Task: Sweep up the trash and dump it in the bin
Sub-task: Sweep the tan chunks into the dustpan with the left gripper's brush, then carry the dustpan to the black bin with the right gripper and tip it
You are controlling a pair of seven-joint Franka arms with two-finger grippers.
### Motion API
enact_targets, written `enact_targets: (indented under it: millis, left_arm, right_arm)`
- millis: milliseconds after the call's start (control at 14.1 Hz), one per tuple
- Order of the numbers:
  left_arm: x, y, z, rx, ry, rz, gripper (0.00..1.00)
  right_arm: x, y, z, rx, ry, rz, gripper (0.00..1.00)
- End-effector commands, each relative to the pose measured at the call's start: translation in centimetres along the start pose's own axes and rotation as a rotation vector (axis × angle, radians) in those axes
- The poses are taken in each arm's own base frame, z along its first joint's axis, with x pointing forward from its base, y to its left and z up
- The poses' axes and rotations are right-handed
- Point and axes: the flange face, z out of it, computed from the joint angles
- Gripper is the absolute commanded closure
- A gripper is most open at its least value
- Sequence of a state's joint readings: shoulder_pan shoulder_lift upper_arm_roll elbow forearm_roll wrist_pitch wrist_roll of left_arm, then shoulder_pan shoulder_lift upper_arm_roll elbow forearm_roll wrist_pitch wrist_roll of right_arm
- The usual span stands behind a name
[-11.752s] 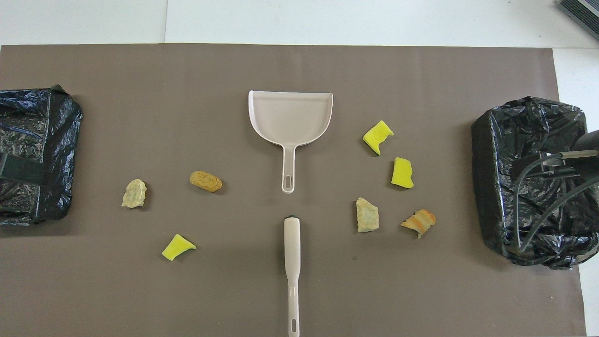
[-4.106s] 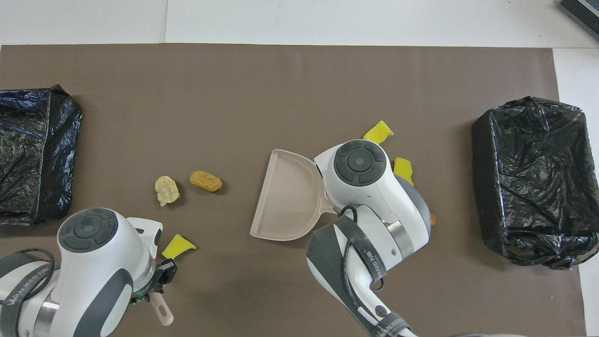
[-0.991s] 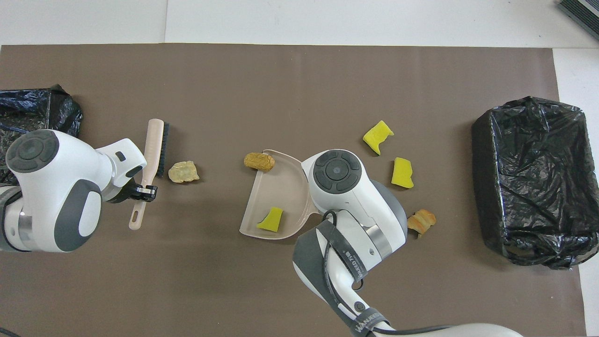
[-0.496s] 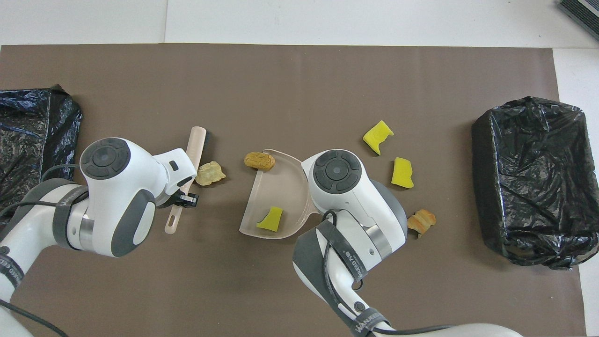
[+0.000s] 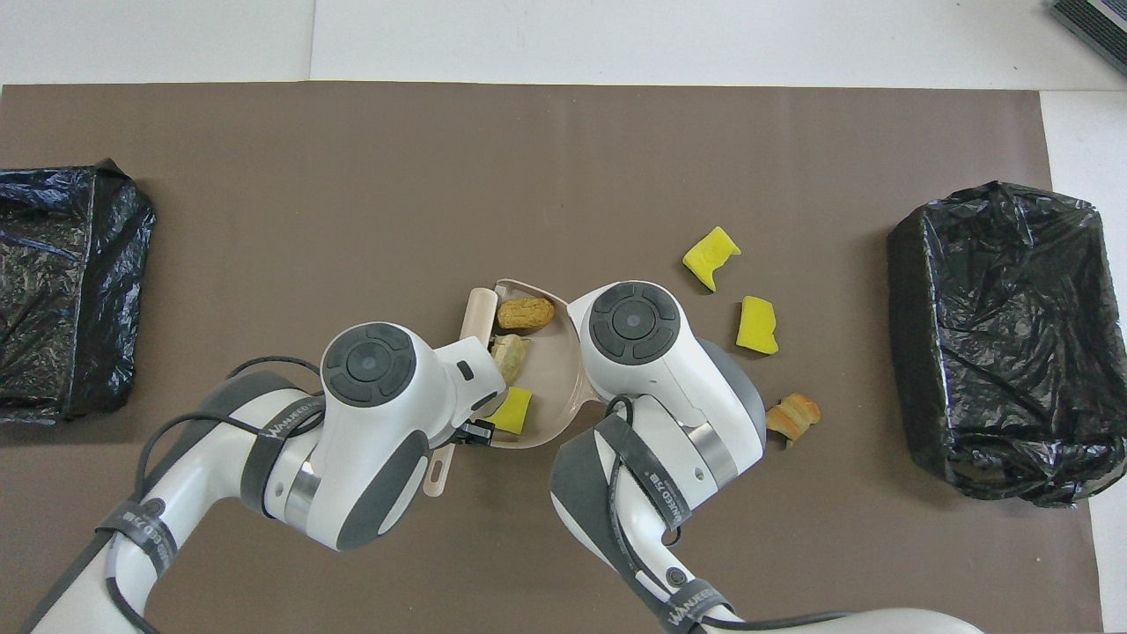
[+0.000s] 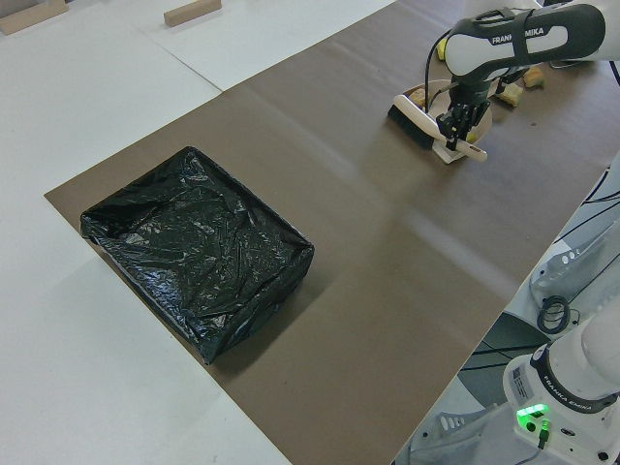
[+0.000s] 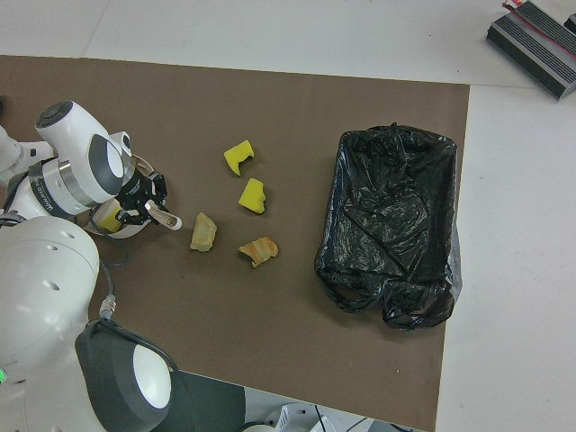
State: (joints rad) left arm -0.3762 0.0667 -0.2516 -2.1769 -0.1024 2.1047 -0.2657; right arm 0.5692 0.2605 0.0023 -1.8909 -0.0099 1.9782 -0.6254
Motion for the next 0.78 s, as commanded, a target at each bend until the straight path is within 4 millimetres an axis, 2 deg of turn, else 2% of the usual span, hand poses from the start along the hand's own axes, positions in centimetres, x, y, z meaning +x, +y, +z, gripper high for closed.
enact_targets:
  millis: [0, 71, 212, 425, 708]
  left_arm:
    - [-1.8, 3.6, -0.6, 0.006, -0.021, -0.023, 1.0]
    - [-2.3, 4.1, -1.4, 0.012, -0.022, -0.034, 1.0]
    - [-3.3, 3.6, -3.6, 0.01, -0.046, -0.044, 1.0]
    - [-4.1, 1.5, -6.3, -0.012, -0.084, -0.1, 1.0]
    - [-6.5, 1.0, -7.1, 0.024, -0.15, -0.142, 1.0]
  right_arm:
    - [0.4, 0.3, 0.2, -0.023, 0.003, 0.028, 1.0]
    - [0.4, 0.3, 0.2, -0.023, 0.003, 0.028, 1.0]
    - [0.4, 0.3, 0.2, -0.023, 0.003, 0.028, 1.0]
    - [0.4, 0.3, 0.2, -0.023, 0.003, 0.028, 1.0]
    - [-0.1, 0.6, -0.8, -0.024, 0.009, 0.035, 1.0]
